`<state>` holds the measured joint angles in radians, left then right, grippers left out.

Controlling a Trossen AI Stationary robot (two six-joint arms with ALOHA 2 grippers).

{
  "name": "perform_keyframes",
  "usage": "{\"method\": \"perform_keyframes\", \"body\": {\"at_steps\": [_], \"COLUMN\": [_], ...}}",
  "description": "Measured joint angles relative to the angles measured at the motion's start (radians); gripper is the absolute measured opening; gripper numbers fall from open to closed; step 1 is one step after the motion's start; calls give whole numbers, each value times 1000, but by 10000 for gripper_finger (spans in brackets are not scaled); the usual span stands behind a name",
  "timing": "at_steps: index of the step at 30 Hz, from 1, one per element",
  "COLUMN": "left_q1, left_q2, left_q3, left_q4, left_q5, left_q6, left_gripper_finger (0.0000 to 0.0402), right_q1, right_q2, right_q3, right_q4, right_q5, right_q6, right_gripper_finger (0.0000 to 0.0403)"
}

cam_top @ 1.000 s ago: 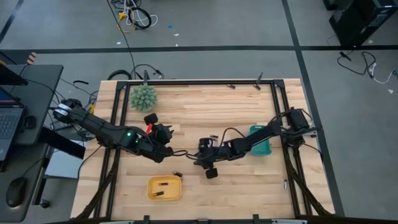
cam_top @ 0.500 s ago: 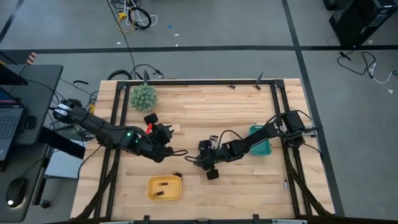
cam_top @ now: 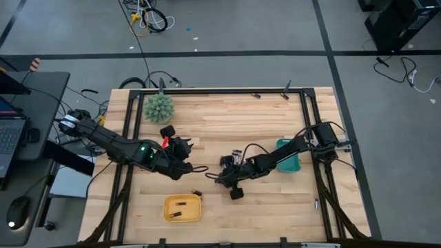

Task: Sort batteries
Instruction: Put the black battery into the yellow bin

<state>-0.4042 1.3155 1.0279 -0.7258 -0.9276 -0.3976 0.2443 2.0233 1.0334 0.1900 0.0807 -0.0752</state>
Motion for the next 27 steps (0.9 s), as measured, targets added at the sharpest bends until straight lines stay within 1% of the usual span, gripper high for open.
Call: {"method": "perform_keyframes", "body": {"at_steps": [5,14,17,22,27], "left_q1": [0,0,0,0,0], "left_q2": [0,0,0,0,0], "left_q3": [0,0,0,0,0], "left_q4": [-2,-6,-6,-4,10], "left_q5": [0,0,0,0,-1], "left_q6": [0,1,1,-4,-6], "left_gripper_finger": [85,85,85,85,85], "right_q1": [-4,-13,-12,19,62], "right_q2": [-35,-168,-194,-191,-191], "right_q3": [-6,-4,-3,-3,-2], "right_q4": [-20,11,97,292,418], "right_q5": [-7,-7,-8,-44,-30], "right_q6": [-15,-40,-33,8,19], "right_gripper_finger": [27,27,27,27,27]}}
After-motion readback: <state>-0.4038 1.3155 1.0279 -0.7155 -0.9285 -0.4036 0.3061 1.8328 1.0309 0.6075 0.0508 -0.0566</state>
